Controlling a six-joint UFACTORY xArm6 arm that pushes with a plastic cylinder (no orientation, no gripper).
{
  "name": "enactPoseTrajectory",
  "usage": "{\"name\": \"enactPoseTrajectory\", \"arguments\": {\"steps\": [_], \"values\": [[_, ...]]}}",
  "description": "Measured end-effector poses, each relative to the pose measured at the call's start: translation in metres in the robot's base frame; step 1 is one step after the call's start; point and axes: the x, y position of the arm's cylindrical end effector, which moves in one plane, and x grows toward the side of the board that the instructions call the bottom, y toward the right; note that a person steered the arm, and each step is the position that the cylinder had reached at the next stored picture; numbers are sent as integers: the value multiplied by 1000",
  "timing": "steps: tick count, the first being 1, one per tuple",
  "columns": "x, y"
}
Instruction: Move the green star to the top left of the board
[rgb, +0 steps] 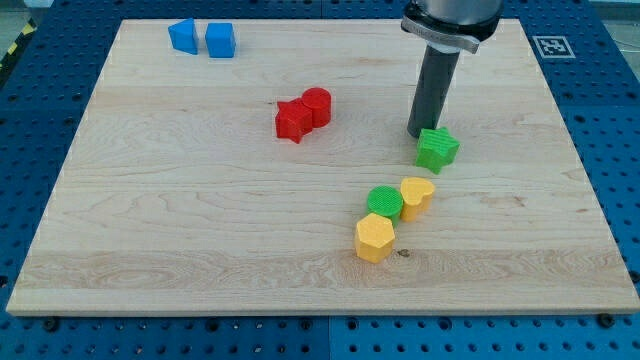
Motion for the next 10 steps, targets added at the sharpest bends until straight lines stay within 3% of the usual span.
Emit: {"name": "enactPoseTrajectory", "arguments": {"steps": [5, 7, 8, 9, 10], "values": [[18, -1], [20, -49], [46, -77], [69, -78], [74, -40]]}}
